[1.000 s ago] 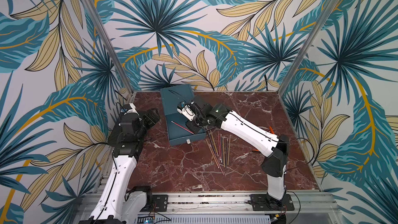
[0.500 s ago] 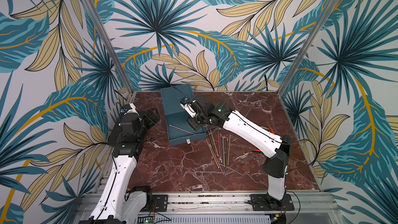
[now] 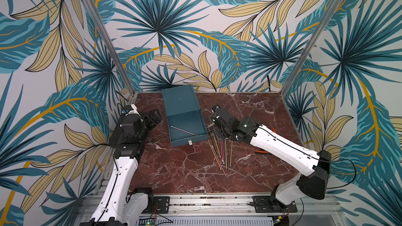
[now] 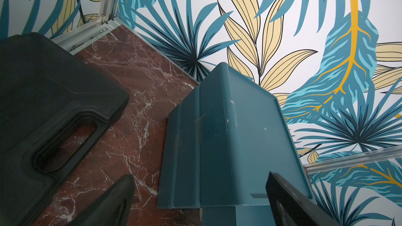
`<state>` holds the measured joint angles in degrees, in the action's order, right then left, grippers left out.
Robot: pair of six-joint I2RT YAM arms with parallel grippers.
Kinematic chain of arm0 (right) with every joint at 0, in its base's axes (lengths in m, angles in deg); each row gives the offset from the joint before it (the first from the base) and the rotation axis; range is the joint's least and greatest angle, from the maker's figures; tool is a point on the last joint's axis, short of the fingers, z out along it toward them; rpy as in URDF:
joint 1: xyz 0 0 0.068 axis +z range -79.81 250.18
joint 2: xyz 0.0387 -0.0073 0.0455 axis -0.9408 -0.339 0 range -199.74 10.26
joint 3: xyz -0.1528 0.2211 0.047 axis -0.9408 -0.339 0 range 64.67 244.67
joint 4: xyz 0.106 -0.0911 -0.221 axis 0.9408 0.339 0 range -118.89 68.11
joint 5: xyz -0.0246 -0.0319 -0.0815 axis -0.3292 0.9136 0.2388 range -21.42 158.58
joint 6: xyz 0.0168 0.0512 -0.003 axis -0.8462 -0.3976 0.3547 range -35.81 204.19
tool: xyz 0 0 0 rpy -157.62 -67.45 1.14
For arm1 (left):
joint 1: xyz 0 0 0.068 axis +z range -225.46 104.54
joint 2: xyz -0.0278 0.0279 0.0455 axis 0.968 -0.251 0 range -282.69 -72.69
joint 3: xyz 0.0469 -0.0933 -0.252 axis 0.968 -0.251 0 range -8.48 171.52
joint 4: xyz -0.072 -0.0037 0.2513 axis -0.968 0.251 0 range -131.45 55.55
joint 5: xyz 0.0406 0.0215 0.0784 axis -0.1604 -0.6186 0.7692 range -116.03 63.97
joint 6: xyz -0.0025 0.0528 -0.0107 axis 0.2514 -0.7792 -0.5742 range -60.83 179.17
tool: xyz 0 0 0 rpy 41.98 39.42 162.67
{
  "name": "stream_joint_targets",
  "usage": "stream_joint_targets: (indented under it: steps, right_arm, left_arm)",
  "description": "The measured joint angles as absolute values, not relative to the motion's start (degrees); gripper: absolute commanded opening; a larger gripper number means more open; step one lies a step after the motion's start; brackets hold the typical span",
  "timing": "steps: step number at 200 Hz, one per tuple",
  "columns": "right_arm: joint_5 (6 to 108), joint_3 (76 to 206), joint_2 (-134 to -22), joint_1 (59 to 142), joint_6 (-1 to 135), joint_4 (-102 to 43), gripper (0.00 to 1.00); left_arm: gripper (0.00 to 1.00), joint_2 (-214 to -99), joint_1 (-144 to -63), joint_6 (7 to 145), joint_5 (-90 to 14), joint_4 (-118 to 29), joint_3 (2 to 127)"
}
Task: Please place the pencils in the drawer according to their color
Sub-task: Place the pencil in the drawer, then pick up the pencil from the center of the board.
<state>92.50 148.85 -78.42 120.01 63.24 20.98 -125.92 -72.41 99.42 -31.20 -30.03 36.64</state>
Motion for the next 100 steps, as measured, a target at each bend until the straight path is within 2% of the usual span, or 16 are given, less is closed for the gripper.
stream_joint_targets:
  steps: [45,100]
  right_arm:
    - [91.1,141.4,-79.3,118.0,53.0,21.1,0.21]
    - [87.1,141.3,-89.2,116.1,48.1,19.5,0.18]
  left_arm:
    - [1.0,-125.9,-72.4,99.5,-31.2,-30.0,36.6]
    - [1.0,-126.3,-72.4,99.4,-31.3,-30.0,36.6]
